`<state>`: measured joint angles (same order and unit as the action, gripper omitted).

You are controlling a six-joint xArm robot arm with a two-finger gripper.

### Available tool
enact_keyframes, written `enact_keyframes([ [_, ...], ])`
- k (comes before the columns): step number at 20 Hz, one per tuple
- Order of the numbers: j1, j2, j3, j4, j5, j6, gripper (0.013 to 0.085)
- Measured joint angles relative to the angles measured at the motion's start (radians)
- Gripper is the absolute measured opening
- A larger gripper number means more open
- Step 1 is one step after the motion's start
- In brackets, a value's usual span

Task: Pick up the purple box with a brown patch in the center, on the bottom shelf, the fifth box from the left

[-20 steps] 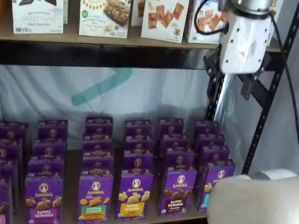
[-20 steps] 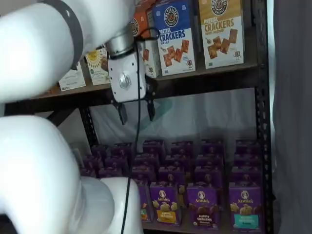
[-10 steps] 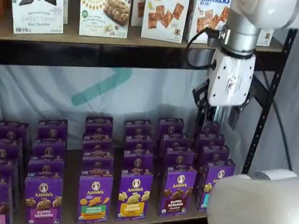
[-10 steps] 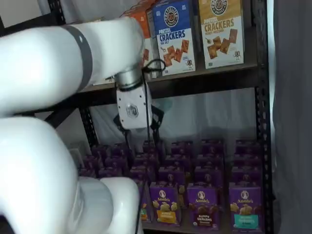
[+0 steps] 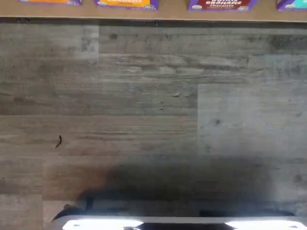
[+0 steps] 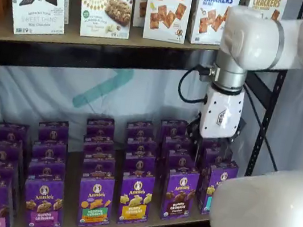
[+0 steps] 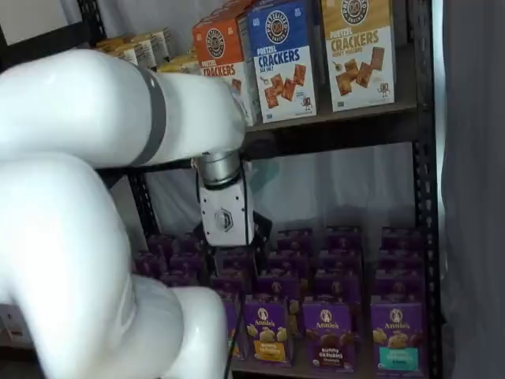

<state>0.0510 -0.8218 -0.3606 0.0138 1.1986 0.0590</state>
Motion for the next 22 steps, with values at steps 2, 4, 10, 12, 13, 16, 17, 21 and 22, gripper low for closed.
enact_keyframes([
  [2,-0.004,0.022,0.027,0.001,-0.057,-0.004,0.085],
  [4,0.003,0.047,0.043,-0.03,-0.1,0.016,0.085],
  [10,-0.009,0.138,0.071,-0.039,-0.207,0.01,0.085],
  [12,-0.015,0.163,0.074,-0.027,-0.231,-0.003,0.085],
  [13,-0.017,0.177,0.079,-0.023,-0.25,-0.007,0.085],
  [16,-0.012,0.227,0.084,-0.039,-0.297,0.008,0.085],
  [17,-0.012,0.243,0.085,-0.039,-0.309,0.008,0.085],
  [21,-0.023,0.336,0.087,-0.035,-0.392,-0.005,0.085],
  [22,-0.025,0.363,0.085,-0.042,-0.414,-0.001,0.085],
])
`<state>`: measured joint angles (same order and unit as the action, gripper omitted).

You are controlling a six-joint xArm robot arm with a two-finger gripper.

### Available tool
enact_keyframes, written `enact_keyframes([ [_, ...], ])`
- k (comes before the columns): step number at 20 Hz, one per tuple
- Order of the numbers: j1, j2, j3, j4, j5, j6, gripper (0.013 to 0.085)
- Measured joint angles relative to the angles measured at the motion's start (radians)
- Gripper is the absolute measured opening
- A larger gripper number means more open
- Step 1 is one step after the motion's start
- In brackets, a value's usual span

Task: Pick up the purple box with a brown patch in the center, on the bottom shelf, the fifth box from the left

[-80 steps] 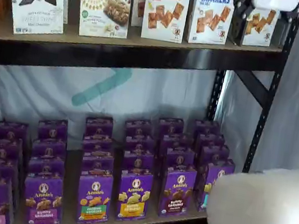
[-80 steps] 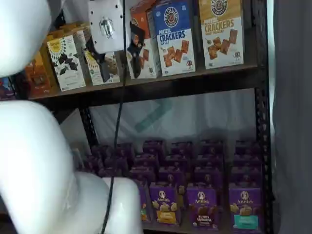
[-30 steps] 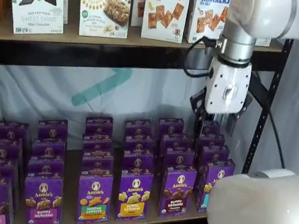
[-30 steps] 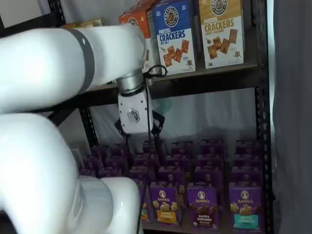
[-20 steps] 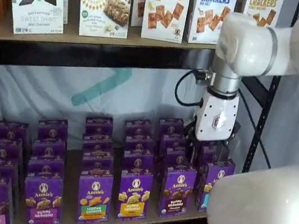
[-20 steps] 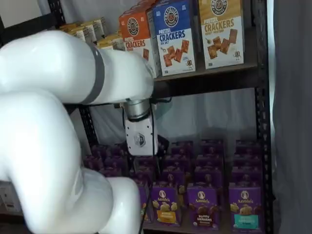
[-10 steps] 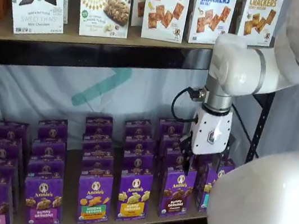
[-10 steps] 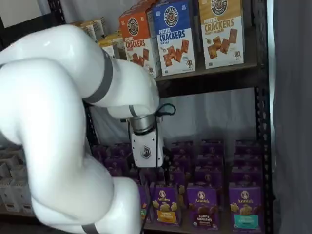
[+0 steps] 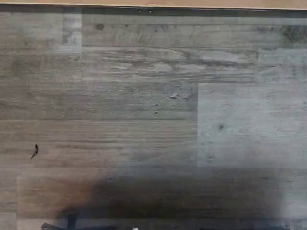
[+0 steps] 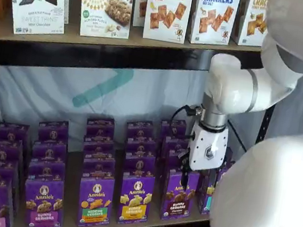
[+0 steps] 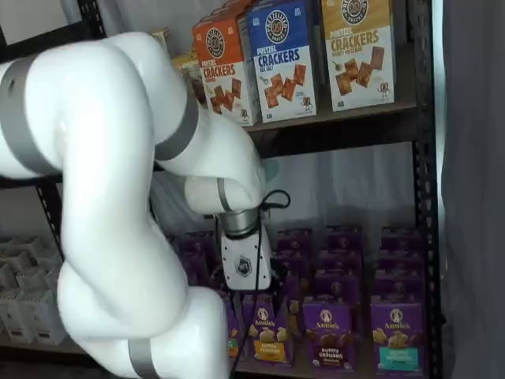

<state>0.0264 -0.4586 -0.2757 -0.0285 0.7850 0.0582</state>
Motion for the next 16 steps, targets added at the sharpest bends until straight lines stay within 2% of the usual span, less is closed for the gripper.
enact_keyframes([
  [4,-0.007,0.082,-0.009,-0.001,-0.068,-0.006,0.085],
  [8,-0.013,0.167,-0.018,-0.019,-0.153,0.003,0.085],
  [14,-0.021,0.299,-0.059,-0.058,-0.232,0.029,0.085],
  [16,-0.024,0.339,-0.068,-0.054,-0.277,0.024,0.085],
])
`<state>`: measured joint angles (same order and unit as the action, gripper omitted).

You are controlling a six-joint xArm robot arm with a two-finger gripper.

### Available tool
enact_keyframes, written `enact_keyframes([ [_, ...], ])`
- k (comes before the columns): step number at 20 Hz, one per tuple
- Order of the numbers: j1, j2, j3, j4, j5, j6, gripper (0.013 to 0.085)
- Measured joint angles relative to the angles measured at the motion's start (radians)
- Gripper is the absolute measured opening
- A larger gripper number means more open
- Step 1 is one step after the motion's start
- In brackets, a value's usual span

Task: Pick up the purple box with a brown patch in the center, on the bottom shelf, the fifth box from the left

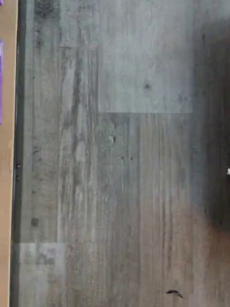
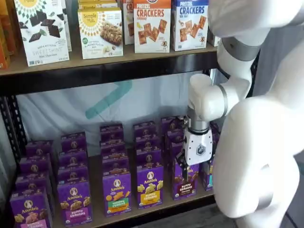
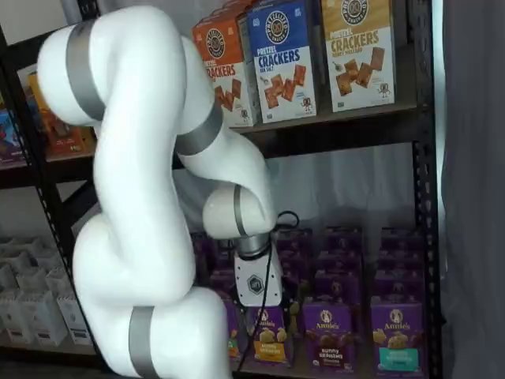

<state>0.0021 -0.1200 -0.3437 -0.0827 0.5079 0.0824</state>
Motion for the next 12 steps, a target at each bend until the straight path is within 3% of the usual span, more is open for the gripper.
enact_keyframes([
  [3,-0.005,0.055,-0.012,-0.009,-0.068,0.005,0.085],
  [6,-0.01,0.129,-0.044,-0.05,-0.102,0.039,0.085],
  [12,-0.033,0.245,-0.097,-0.213,-0.161,0.171,0.085],
])
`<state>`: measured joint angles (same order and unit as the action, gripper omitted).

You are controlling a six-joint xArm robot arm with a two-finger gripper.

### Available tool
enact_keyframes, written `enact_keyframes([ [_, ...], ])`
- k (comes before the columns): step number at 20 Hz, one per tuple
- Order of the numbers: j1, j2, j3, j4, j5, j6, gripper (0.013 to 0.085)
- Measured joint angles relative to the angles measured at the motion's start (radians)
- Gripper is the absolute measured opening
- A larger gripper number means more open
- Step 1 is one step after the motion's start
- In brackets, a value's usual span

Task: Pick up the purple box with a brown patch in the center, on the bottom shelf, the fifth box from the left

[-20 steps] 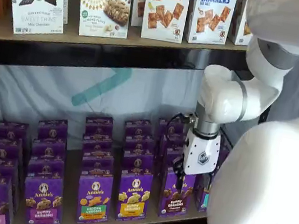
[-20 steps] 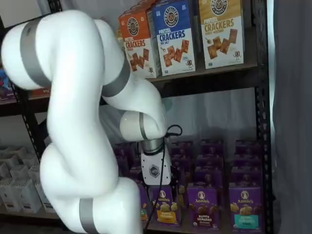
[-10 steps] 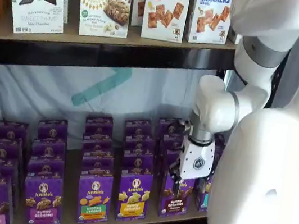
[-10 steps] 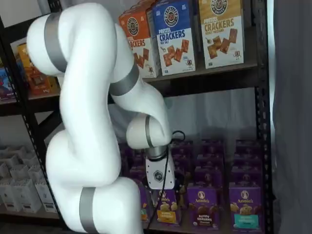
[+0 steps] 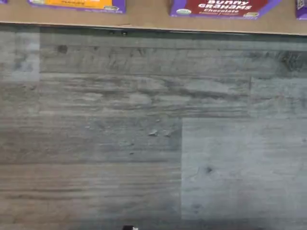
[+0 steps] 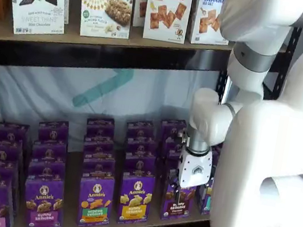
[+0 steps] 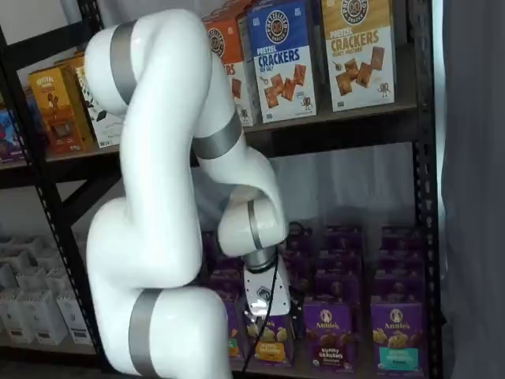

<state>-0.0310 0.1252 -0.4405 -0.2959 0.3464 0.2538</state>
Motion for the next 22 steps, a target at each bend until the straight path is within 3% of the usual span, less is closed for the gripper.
enact_keyframes([
  [7,-0.067,0.017,0.006,-0.078,-0.094,0.016,0.085],
  [12,-0.09,0.024,-0.004,0.021,-0.124,-0.103,0.085],
  [15,-0.084,0.066,-0.036,0.175,-0.138,-0.247,0.085],
  [19,-0.081,0.147,-0.095,0.279,-0.159,-0.346,0.085],
  [21,-0.085,0.183,-0.126,0.284,-0.17,-0.354,0.085],
  [22,-0.09,0.201,-0.145,0.25,-0.171,-0.326,0.085],
])
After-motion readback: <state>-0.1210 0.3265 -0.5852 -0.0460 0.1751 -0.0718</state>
